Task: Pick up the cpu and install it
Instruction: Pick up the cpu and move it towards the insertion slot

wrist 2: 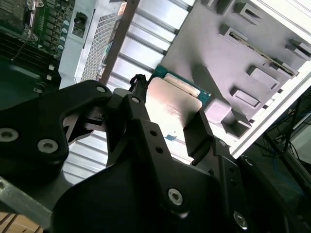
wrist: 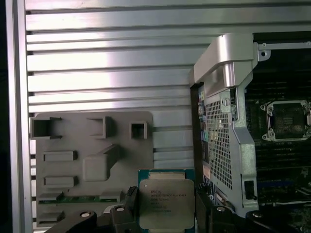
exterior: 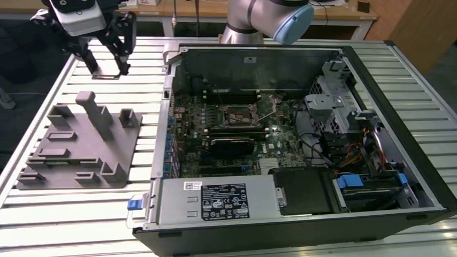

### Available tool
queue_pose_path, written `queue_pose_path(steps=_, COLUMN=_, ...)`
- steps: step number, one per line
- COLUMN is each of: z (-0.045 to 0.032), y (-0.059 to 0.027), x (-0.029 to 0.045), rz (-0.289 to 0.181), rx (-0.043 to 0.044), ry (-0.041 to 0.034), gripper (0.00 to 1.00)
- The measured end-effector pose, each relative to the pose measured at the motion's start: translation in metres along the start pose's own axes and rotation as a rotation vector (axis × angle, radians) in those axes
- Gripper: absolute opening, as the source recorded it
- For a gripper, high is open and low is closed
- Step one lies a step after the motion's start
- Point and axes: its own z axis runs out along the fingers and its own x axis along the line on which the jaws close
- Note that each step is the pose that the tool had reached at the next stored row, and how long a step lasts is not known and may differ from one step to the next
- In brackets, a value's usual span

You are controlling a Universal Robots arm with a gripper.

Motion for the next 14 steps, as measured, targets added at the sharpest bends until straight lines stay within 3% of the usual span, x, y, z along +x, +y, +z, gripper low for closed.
queue_pose_path(steps=14, z=0.0005, y=0.0022, x=-0.0131, rz=0.0, rx=0.0, ry=0.0, gripper=0.55)
